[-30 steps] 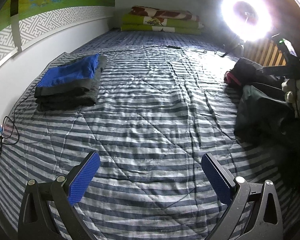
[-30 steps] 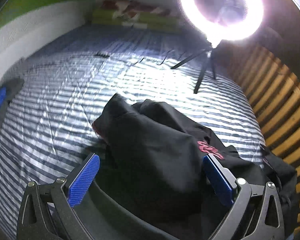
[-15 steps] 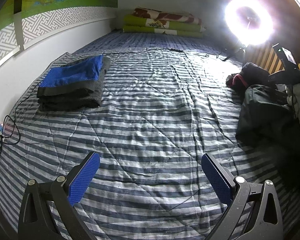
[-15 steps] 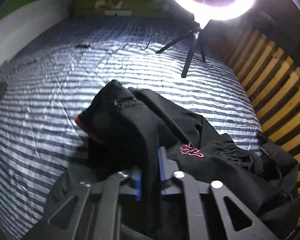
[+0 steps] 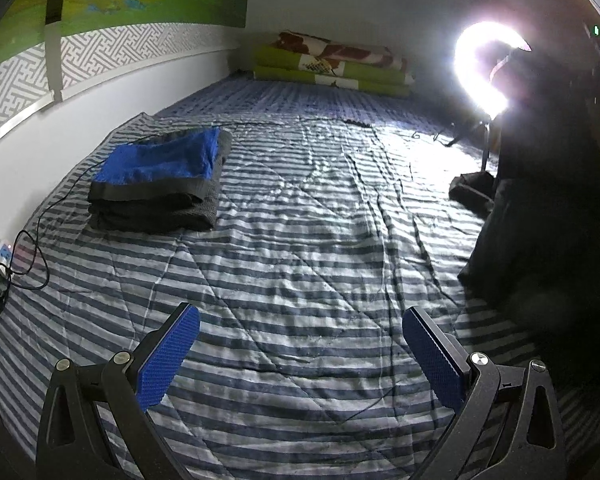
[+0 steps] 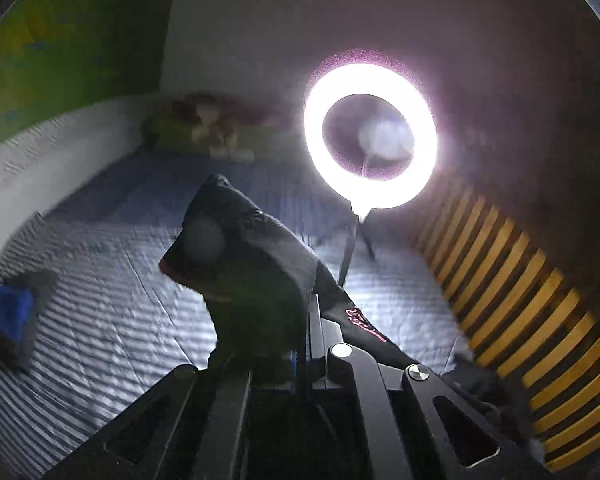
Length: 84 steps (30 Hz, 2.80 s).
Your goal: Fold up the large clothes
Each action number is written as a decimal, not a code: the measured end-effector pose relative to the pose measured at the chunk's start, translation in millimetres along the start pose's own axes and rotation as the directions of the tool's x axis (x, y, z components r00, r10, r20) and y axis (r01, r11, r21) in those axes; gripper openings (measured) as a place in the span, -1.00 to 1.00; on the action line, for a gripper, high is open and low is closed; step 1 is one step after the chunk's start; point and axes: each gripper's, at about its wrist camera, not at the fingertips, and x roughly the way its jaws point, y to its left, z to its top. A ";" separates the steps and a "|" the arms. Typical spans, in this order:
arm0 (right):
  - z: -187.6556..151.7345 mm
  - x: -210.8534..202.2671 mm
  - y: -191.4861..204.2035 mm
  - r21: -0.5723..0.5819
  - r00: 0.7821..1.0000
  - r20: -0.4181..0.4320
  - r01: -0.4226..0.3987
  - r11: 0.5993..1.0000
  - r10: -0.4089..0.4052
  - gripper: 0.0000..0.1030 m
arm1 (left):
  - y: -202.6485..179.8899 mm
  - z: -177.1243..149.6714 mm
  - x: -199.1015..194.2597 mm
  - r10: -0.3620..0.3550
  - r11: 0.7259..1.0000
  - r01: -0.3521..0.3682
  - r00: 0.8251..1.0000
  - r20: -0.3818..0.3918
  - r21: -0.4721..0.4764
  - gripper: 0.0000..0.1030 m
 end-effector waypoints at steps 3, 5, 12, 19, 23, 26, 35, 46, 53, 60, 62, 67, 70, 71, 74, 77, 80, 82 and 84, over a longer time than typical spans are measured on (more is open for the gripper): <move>26.0 -35.5 12.1 0.003 0.999 0.041 -0.035 0.999 0.035 -0.96 | 6.3 2.8 -9.9 0.008 1.000 -0.008 1.000 0.025 -0.005 0.99; 39.0 -60.0 26.2 -0.026 0.996 0.077 -0.039 0.999 0.041 -0.96 | 15.1 4.9 -18.1 0.016 1.000 -0.015 0.999 0.043 -0.021 0.99; 53.1 -121.4 88.6 -0.111 0.977 0.135 -0.151 0.982 0.166 -0.97 | 49.0 11.5 -40.7 0.034 0.996 -0.026 0.996 0.085 -0.090 0.99; 41.7 -180.5 173.3 -0.214 0.908 0.116 -0.372 0.903 0.402 -0.97 | 98.5 16.4 -66.4 0.109 0.982 -0.086 0.985 0.135 -0.169 0.99; 8.5 -179.2 212.8 -0.202 0.846 0.015 -0.520 0.830 0.533 -0.97 | 139.1 14.0 -80.3 0.168 0.963 -0.132 0.975 0.145 -0.234 0.99; -38.1 -148.4 240.3 -0.149 0.791 -0.147 -0.611 0.777 0.594 -0.89 | 161.9 10.3 -89.7 0.211 0.951 -0.166 0.966 0.152 -0.261 0.99; -185.7 -93.1 218.7 -0.042 0.679 -0.417 -0.679 0.733 0.605 0.06 | 148.9 -12.0 -58.7 0.159 0.981 -0.154 0.987 0.036 -0.114 0.99; -272.0 -41.8 23.4 0.342 0.831 -0.338 -0.329 0.880 0.442 0.09 | 85.8 -49.7 -34.4 -0.099 0.994 0.092 0.987 -0.126 -0.058 0.99; -262.7 -24.0 8.4 0.422 0.817 -0.307 -0.343 0.839 0.488 0.11 | 49.0 -77.5 -13.6 -0.215 0.976 0.207 0.951 -0.224 -0.062 0.99; -231.0 -25.2 90.5 0.308 0.768 -0.313 -0.474 0.825 0.559 0.27 | 2.8 -124.8 -8.2 -0.216 0.970 0.239 0.931 -0.294 0.043 0.99; -228.9 -20.2 122.0 0.251 0.755 -0.349 -0.495 0.832 0.555 0.44 | -4.2 -135.0 -16.7 -0.209 0.969 0.237 0.934 -0.290 0.067 0.99; -247.6 3.1 180.4 0.118 0.769 -0.474 -0.427 0.896 0.429 0.33 | 20.7 -144.4 -61.4 -0.208 0.977 0.214 0.948 -0.240 0.000 0.99; -258.7 -4.6 178.3 0.079 0.779 -0.480 -0.420 0.904 0.404 -0.72 | 56.4 -148.7 -86.5 -0.150 0.988 0.140 0.968 -0.202 -0.065 0.99; -262.2 -10.1 170.8 0.100 0.771 -0.479 -0.428 0.898 0.420 -0.89 | 69.8 -150.8 -92.5 -0.130 0.990 0.114 0.971 -0.200 -0.088 0.99; -271.3 -36.9 136.1 0.156 0.774 -0.439 -0.433 0.888 0.455 -0.95 | 101.4 -156.0 -104.1 -0.075 0.989 0.045 0.974 -0.213 -0.143 0.99; -280.6 -68.9 108.4 0.178 0.795 -0.388 -0.433 0.884 0.467 -0.96 | 120.2 -157.2 -111.8 -0.059 0.982 0.020 0.976 -0.208 -0.186 0.99; -299.1 -96.6 78.4 0.220 0.799 -0.355 -0.433 0.874 0.485 -0.96 | 118.3 -156.2 -114.2 -0.055 0.980 0.015 0.978 -0.199 -0.197 0.99; -313.8 -108.4 61.3 0.247 0.804 -0.350 -0.416 0.875 0.481 -0.96 | 113.3 -155.0 -111.1 -0.063 0.979 0.021 0.976 -0.207 -0.200 0.99; -325.1 -117.8 47.9 0.257 0.813 -0.344 -0.399 0.880 0.469 -0.96 | 111.0 -153.0 -100.3 -0.089 0.977 0.041 0.971 -0.222 -0.211 0.99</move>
